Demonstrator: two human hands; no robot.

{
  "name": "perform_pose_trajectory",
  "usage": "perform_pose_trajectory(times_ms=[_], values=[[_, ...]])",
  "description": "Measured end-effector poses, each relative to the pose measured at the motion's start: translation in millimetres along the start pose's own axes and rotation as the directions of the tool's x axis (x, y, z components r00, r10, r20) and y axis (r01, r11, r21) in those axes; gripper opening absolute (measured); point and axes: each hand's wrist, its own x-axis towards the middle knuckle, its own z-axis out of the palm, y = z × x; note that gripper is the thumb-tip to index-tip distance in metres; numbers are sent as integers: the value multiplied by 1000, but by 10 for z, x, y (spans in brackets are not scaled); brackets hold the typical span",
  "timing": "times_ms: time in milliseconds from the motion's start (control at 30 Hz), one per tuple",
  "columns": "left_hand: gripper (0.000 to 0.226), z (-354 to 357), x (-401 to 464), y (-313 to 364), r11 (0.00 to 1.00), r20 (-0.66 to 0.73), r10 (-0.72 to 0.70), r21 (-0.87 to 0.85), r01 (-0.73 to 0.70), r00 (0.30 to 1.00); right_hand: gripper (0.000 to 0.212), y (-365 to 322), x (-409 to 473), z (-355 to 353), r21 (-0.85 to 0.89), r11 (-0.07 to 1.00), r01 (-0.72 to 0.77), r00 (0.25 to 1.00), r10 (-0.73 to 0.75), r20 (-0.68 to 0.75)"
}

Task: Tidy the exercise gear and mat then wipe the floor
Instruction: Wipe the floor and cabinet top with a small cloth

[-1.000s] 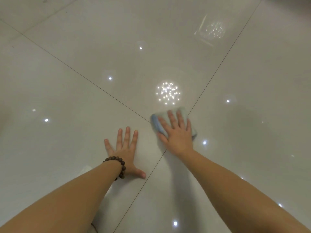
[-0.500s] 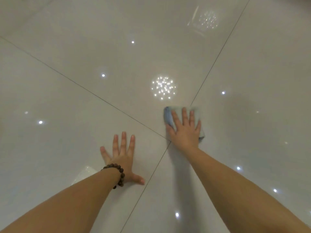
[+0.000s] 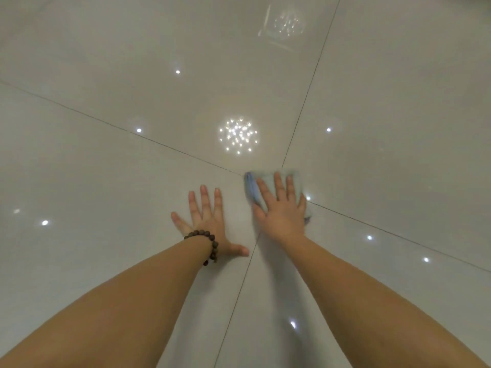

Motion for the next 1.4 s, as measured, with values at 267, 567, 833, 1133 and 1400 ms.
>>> perform_pose_trajectory(times_ms=[267,567,833,1133,1400], values=[[156,-78,-59,-519,986,-9,98,134,-96,995,63,959,-559,-56,-3,970,-244,970,244,1],[163,-52,24,-579,982,42,129,133,-133,991,61,-549,-514,464,-113,963,243,967,-250,-47],[164,-7,28,-594,980,20,148,131,-150,989,59,437,36,-47,147,847,-511,845,527,-95],[164,48,80,-619,980,-19,176,100,-174,984,62,-288,-1039,581,-119,949,292,950,-303,-80],[165,50,69,-599,979,-21,158,137,-154,987,59,-513,549,10,11,1000,18,1000,-19,10]])
